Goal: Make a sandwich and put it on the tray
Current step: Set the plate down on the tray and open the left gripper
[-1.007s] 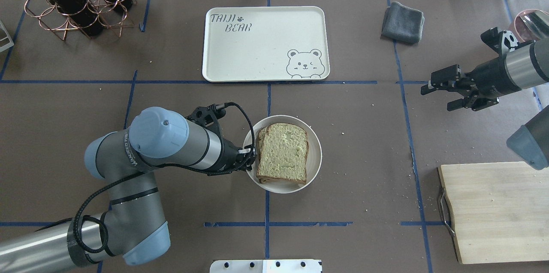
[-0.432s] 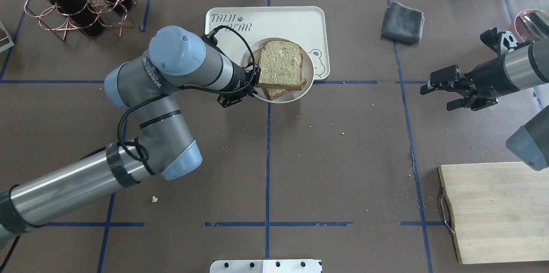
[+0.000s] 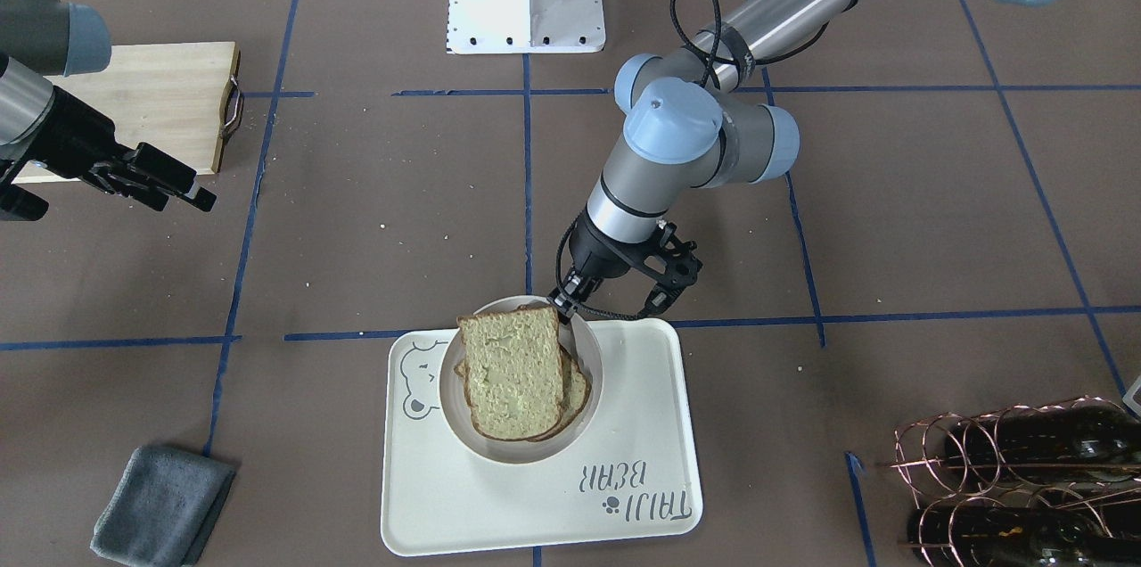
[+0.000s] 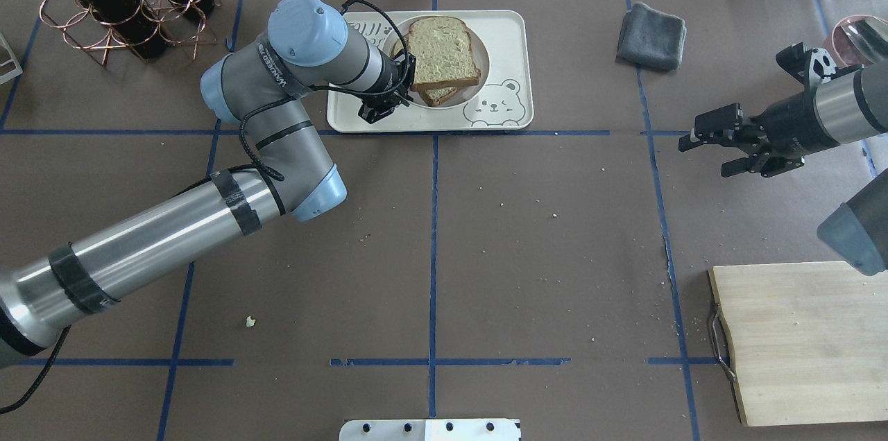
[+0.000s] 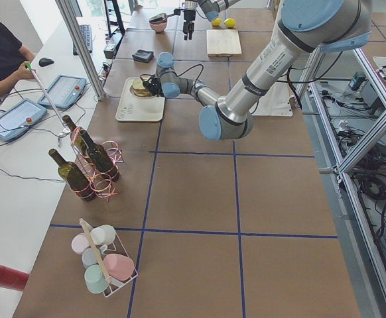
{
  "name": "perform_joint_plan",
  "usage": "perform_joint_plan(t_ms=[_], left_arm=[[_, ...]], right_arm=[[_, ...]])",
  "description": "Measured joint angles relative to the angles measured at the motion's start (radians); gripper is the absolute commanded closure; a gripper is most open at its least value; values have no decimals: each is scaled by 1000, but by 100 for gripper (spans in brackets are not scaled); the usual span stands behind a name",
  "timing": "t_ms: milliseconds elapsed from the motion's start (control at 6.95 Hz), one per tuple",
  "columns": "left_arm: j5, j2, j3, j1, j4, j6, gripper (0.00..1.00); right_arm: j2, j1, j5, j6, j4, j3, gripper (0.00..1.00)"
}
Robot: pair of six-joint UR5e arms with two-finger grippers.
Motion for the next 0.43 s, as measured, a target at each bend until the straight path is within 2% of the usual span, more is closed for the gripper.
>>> perform_joint_plan(t_ms=[288, 432], left_arm=[[1, -18, 63, -4, -52, -2, 93], [2, -25, 81, -4, -64, -1, 87]], right_arm=[[-1, -3, -11, 0, 0, 0, 0], [-1, -5, -14, 0, 0, 0, 0]])
